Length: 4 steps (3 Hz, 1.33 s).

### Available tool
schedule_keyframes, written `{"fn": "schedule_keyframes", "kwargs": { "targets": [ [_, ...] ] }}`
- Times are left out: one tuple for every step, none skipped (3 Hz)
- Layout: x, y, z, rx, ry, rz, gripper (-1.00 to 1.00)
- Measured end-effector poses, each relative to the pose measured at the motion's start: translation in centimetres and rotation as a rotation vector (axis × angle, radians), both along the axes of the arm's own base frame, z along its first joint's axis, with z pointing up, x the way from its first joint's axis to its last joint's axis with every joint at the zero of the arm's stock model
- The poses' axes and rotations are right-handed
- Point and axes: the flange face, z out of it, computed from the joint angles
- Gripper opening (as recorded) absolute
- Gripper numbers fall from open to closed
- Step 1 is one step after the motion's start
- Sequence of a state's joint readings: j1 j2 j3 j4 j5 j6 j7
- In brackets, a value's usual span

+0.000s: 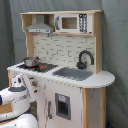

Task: Play with the kitchen

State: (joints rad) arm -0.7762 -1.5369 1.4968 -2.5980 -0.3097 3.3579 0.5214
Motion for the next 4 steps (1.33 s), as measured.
{"fn": "schedule_keyframes", "kwargs": {
  "targets": [
    [1.1, -0.7, -1.3, 0.048, 0.015, -0.013, 1.0],
    [1.2, 0.5, -0.5, 0.063, 0.004, 0.022, 1.0],
    [1.2, 0.5, -0.4, 0.06, 0.003, 0.023, -1.0],
    [1.3, 0.3, 0.0, 0.012, -0.001, 0.032, -1.0]
  ]
}}
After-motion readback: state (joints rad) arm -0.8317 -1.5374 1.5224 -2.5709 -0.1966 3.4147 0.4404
